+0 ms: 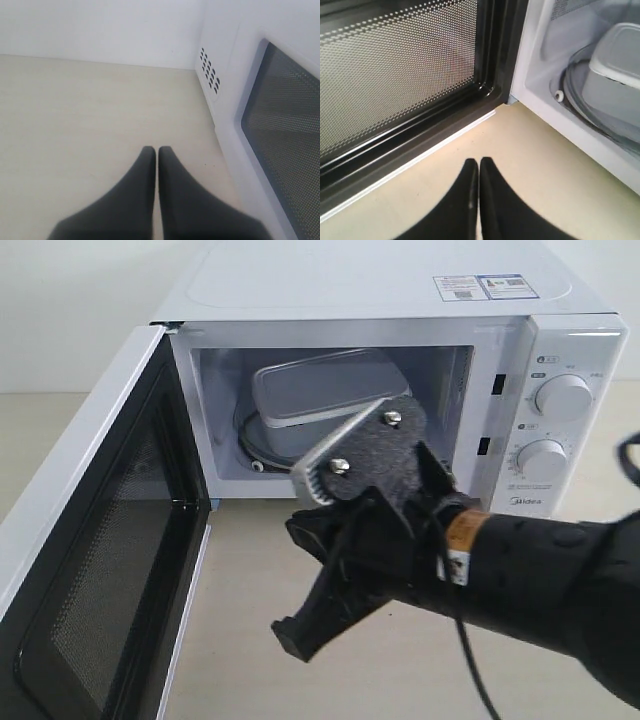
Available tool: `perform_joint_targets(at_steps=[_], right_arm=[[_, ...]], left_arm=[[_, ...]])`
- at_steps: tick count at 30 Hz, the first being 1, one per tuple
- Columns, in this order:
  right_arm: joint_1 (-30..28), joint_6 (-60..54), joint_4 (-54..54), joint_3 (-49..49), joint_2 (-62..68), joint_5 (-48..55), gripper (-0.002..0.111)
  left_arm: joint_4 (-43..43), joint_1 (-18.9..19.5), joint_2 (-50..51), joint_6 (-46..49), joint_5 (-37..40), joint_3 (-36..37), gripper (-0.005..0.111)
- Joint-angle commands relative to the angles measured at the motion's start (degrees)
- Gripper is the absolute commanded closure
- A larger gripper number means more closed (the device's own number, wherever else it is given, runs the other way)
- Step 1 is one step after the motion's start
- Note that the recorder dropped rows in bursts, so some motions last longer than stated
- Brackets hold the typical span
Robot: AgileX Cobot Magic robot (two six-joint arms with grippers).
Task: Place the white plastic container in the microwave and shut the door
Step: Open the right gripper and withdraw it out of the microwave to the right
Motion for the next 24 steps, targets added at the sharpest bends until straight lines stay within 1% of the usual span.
perform_joint_targets(at_steps=[1,4,6,8,9,11,12,14,17,20,24], right_arm=[[0.0,-4.3,3.5,5.8,-8.4,-2.5,0.108],[0.0,-15.3,14.8,8.6,-13.4,-6.0,0.108],[0.0,-29.2,29.5,10.3,-16.3,-11.0,0.108],[0.0,-39.4,46.2,11.7,-18.8,-19.1,0.108],[0.0,-42.9,53.9,12.3,-19.9,-23.7,0.108],[0.0,-47.0,64.9,13.2,-21.8,-31.2,0.108],[0.0,-49.0,68.6,13.6,-22.9,-33.9,0.108],[0.0,-52.3,71.3,14.4,-25.2,-34.1,0.108],[0.0,-54.6,71.4,15.5,-28.7,-25.8,0.108],[0.0,-54.6,71.3,15.5,-31.2,-14.9,0.108],[0.0,-52.6,71.3,15.4,-31.8,-9.5,0.108]], left_arm=[[0.0,-0.1,-0.2,0.0,-0.1,0.2,0.102],[0.0,-0.1,-0.2,0.0,-0.1,0.2,0.102],[0.0,-0.1,-0.2,0.0,-0.1,0.2,0.102],[0.0,-0.1,-0.2,0.0,-0.1,0.2,0.102],[0.0,-0.1,-0.2,0.0,-0.1,0.2,0.102],[0.0,-0.1,-0.2,0.0,-0.1,0.2,0.102],[0.0,-0.1,-0.2,0.0,-0.1,0.2,0.102],[0.0,-0.1,-0.2,0.0,-0.1,0.2,0.102],[0.0,-0.1,-0.2,0.0,-0.1,0.2,0.102],[0.0,-0.1,-0.2,0.0,-0.1,0.2,0.102],[0.0,-0.1,-0.2,0.0,-0.1,0.2,0.102]])
